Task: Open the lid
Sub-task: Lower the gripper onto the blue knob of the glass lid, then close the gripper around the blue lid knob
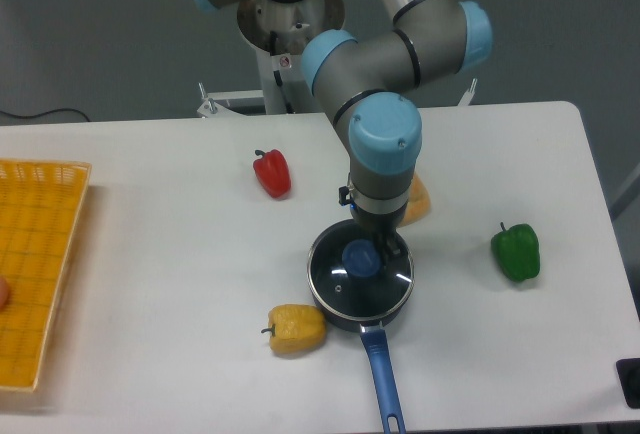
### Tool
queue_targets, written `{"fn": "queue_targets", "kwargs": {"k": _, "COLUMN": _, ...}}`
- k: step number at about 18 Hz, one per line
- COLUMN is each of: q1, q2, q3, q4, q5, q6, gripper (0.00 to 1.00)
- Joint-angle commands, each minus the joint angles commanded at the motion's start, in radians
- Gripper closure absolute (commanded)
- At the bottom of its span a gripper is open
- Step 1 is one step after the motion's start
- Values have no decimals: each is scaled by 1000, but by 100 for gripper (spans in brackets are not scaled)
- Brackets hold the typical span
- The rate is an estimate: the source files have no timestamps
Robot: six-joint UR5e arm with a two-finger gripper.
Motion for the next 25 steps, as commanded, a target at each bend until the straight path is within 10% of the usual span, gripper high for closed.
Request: {"fn": "queue_targets", "kwargs": {"k": 25, "q1": -12, "q2": -37, "q3": 2, "q4": 29, "q5": 5, "q6": -44, "gripper": 0}}
